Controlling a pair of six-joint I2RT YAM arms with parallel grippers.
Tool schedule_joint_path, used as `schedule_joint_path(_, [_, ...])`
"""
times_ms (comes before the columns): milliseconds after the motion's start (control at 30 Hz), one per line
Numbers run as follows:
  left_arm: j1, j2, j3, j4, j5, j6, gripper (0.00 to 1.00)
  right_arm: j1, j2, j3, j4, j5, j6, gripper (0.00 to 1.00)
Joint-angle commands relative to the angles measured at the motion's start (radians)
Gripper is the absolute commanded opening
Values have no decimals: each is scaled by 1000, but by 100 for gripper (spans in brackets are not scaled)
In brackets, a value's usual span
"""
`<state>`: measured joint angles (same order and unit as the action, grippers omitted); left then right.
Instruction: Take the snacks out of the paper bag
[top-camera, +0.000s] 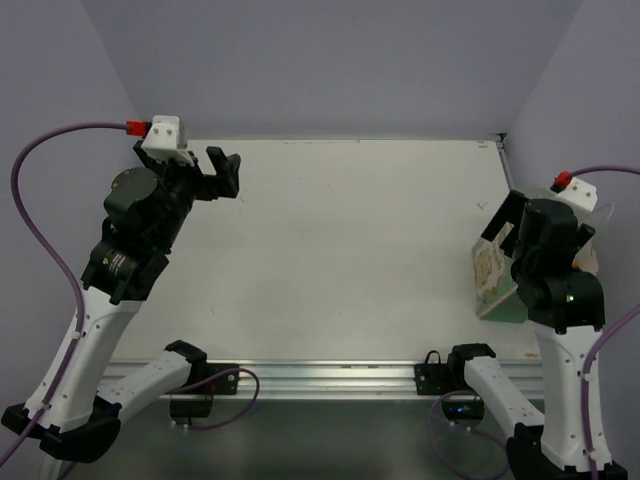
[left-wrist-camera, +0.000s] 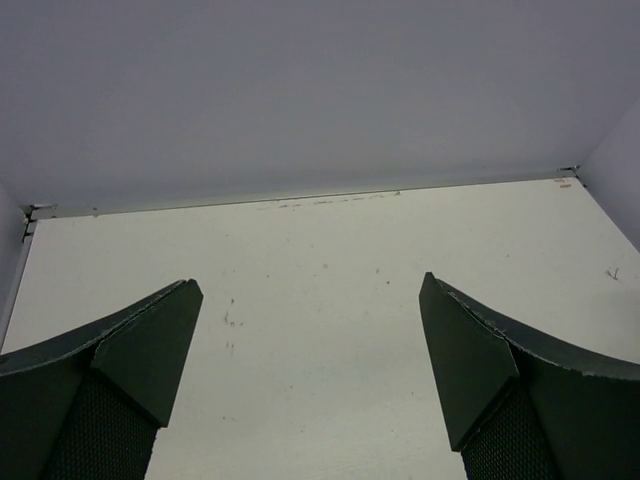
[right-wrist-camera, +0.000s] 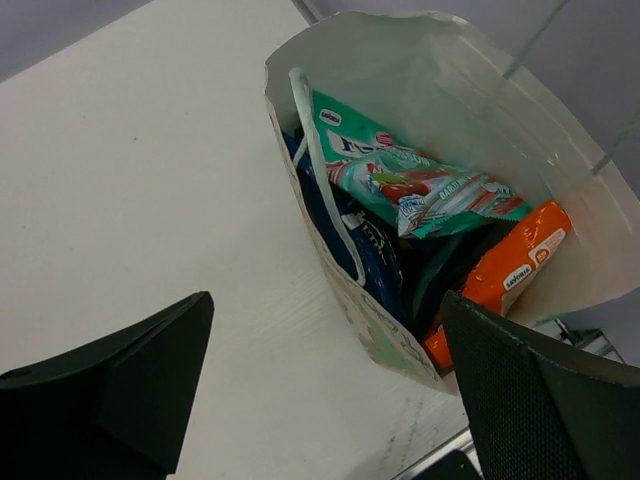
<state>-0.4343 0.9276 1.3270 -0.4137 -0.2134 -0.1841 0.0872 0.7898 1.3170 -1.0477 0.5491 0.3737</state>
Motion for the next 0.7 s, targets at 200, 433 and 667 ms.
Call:
schedule_joint_path(200, [-6,-27,-31,19,31,-6,100,-151,152,-84,129,-207,1,86])
schedule_joint_path(433, [-6,-46,-40,23,23,5,100,-150,178,-128,204,-297,-76,22])
schedule_joint_path(667, [-6,-47,-48,24,11,12,100,-38,187,-98,245,-483,-117,0])
